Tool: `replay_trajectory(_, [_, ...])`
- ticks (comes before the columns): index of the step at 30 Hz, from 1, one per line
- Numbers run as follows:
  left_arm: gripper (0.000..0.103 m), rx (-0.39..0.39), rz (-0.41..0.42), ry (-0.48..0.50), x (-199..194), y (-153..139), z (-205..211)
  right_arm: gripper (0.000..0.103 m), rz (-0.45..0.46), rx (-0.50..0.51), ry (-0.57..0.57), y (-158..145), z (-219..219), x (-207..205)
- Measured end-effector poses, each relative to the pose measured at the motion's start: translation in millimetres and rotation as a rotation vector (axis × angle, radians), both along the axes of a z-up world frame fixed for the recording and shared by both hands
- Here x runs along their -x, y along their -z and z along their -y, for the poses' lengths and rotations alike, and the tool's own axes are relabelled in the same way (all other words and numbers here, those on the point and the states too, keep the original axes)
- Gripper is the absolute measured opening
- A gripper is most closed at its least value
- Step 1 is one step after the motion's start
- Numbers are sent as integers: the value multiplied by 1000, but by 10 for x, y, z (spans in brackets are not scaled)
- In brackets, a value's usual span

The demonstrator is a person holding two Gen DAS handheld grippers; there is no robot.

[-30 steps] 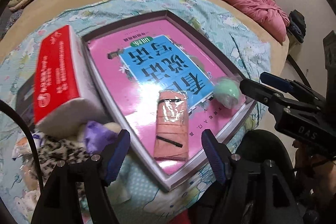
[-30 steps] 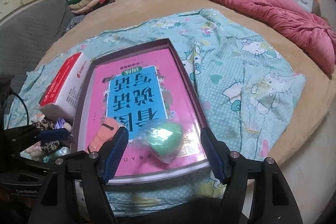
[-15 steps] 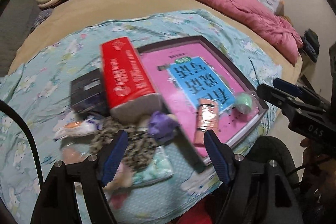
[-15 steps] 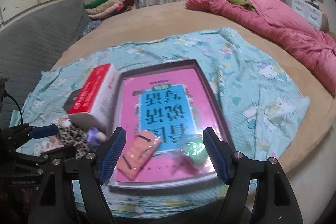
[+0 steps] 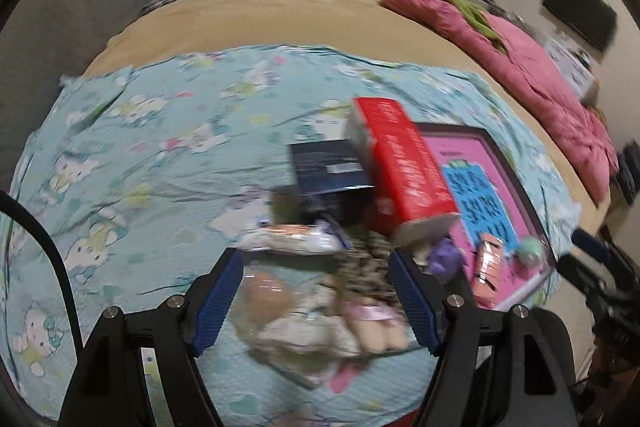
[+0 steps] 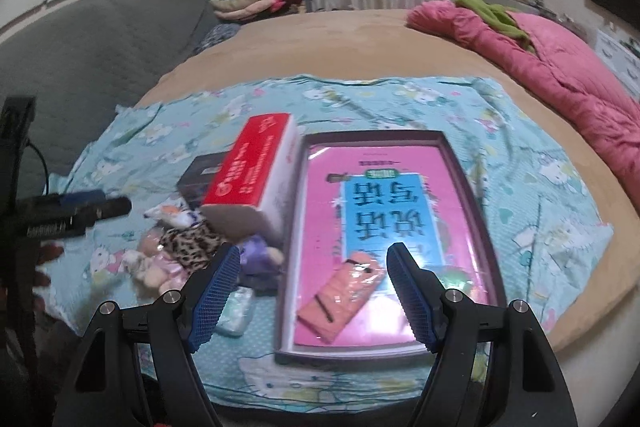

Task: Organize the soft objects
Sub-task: 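Move both tools back to the pile toward the white packet and leopard cloth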

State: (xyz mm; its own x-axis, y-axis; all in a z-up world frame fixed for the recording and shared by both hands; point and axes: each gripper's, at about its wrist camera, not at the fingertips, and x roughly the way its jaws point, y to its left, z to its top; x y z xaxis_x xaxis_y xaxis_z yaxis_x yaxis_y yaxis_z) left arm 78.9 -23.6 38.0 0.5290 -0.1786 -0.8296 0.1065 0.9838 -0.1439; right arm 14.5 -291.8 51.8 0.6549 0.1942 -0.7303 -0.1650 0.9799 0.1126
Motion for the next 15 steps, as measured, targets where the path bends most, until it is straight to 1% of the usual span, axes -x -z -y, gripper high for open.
replay_trajectory(4, [75, 19, -19, -62, -65, 129, -305, 77, -20, 7, -39, 66, -176, -23])
replay_trajectory(7, [75, 29, -33, -92, -103, 234, -445, 77, -37, 10, -82, 133, -349, -45])
replay_trajectory(11, [75, 17, -43, -98, -155, 354, -520, 77, -72, -5, -136, 252, -590, -91])
replay_trajectory(15, [75, 36, -60, -80, -209, 491, -522, 77, -89, 8, -173, 368, -797, -156])
